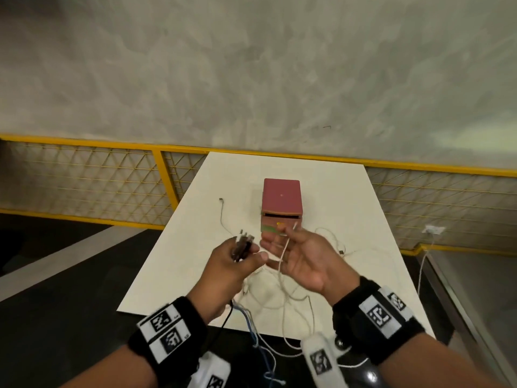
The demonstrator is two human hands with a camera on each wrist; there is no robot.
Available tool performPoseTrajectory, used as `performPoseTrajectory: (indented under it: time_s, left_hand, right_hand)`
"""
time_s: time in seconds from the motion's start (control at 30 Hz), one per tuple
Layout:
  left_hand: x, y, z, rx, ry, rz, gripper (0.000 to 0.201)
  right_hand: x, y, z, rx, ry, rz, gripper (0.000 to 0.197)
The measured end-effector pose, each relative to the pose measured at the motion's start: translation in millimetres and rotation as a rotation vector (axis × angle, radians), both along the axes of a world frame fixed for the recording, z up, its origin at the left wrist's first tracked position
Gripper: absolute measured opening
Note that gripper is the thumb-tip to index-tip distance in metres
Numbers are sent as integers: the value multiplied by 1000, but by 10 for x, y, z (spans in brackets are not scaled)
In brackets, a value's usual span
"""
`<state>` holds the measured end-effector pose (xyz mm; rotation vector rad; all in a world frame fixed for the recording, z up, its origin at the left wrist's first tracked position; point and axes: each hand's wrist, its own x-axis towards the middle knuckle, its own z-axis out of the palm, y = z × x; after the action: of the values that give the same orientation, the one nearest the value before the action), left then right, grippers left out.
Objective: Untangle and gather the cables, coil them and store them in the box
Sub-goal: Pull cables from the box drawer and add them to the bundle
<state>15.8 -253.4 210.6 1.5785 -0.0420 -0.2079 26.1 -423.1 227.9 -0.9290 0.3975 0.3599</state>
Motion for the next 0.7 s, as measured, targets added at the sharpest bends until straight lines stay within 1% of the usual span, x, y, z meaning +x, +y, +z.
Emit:
performPoseTrajectory:
  time_s: [0.1,0.17,0.23,0.3,0.4,0.47,0.5,0.57,0.63,0.7]
  left_hand:
    - [-24,-214,19,85,-77,-34,12]
    - [-49,-265,-18,111,-70,-34,9]
    - [-80,-259,-84,117,-46,-76,14]
    - [-168,-213,-153,147,13,-169,19]
    - [-272,-43,-308,251,106,-351,18]
    - [-303,76,-364,310,141,-440,18]
    - [-310,125,-362,317,146,-444,17]
    - [-285,198,-318,253,163,-353,17]
    - [-180,274,-255,129,205,-215,17]
    - [-26,362,-180,30,235,-100,17]
  right_hand:
    - [-142,145,-64,21,-18,55,18]
    - [-170,145,-57,6,-5,70,19]
    - [-153,71,-24,-3,29,55,18]
    - [-114,-43,17,-45,51,24,18]
    - [-91,-197,71,-111,35,-34,25]
    - [-121,-236,94,-143,26,-61,21]
    - [-147,-234,97,-167,19,-52,19]
    - [-214,-208,75,-263,-4,24,17]
    - [-312,-146,3,-393,-13,157,15]
    - [-450,-62,-143,-504,10,336,12]
